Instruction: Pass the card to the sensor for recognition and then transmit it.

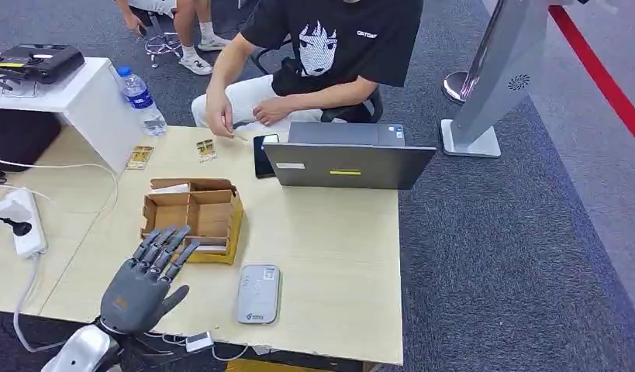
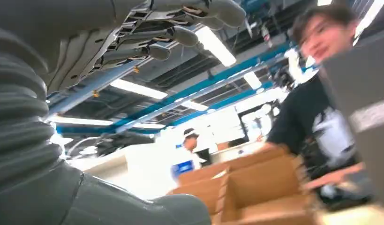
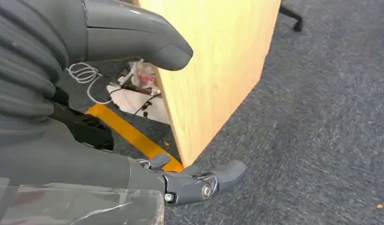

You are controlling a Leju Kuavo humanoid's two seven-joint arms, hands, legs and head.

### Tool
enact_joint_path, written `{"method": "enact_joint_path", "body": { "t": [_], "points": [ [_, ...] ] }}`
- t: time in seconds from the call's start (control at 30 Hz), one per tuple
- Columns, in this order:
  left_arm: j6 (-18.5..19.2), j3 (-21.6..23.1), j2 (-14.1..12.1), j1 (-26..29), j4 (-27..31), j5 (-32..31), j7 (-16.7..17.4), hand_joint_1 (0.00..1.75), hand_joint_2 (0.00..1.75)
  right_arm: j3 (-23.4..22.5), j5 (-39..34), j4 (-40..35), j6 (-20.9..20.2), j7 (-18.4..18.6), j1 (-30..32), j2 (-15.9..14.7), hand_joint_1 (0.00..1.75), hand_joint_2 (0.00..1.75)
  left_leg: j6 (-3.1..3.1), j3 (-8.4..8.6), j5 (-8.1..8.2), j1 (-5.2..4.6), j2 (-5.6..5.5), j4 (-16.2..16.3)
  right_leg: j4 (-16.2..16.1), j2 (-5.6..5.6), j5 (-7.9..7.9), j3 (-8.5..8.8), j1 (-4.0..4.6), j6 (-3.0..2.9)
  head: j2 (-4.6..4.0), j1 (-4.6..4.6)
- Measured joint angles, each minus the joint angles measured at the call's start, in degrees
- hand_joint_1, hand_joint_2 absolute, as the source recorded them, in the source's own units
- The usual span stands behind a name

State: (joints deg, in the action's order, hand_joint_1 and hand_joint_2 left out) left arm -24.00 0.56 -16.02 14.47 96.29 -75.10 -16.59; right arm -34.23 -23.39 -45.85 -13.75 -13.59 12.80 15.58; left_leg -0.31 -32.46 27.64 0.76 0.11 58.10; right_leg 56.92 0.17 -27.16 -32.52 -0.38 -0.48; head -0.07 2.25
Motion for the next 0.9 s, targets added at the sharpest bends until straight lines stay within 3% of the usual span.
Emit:
{"method": "enact_joint_path", "body": {
  "t": [0.13,0.2,0.27,0.57,0.9],
  "points": [
    [0.00,-2.16,0.00,-0.37,-1.56,-0.17,-1.03,0.00,1.75,1.32,-0.11,-1.06,0.09,0.09,0.88,0.18,0.00,1.75,0.00,0.00,0.00,0.01,0.01,0.00,0.01,0.01,0.00,0.00,0.01,0.00,0.00,0.00],
    [0.70,-6.33,0.59,-2.03,-5.67,-1.18,-1.31,0.00,1.75,3.17,0.29,-2.85,0.22,0.15,1.45,0.46,0.00,1.75,0.00,0.00,-0.01,-0.01,-0.02,0.02,0.00,-0.02,0.01,0.01,0.00,0.01,0.00,-0.02],
    [0.98,-7.26,0.79,-4.23,-8.89,-1.77,-0.77,0.00,1.75,2.89,2.81,-2.61,-0.63,-0.24,1.27,0.46,0.00,1.75,0.01,-0.01,-0.01,0.00,-0.07,0.02,0.00,-0.09,0.01,0.04,0.00,0.01,0.00,-0.02],
    [1.16,-7.92,0.90,-12.52,-21.84,-6.30,1.83,0.00,1.75,-1.29,11.78,0.39,-4.68,-1.84,1.19,0.48,0.00,1.75,0.01,-0.02,-0.05,0.01,-0.12,0.01,0.03,-0.15,0.02,0.09,0.00,0.00,0.00,0.00],
    [1.25,-7.29,1.64,-15.77,-27.44,-6.99,2.82,0.00,1.75,-6.42,17.53,3.58,-6.82,-3.11,0.08,0.55,0.00,1.75,0.01,-0.03,-0.05,-0.01,-0.14,0.02,0.01,-0.20,0.02,0.08,0.00,0.01,0.00,-0.02]
  ]
}}
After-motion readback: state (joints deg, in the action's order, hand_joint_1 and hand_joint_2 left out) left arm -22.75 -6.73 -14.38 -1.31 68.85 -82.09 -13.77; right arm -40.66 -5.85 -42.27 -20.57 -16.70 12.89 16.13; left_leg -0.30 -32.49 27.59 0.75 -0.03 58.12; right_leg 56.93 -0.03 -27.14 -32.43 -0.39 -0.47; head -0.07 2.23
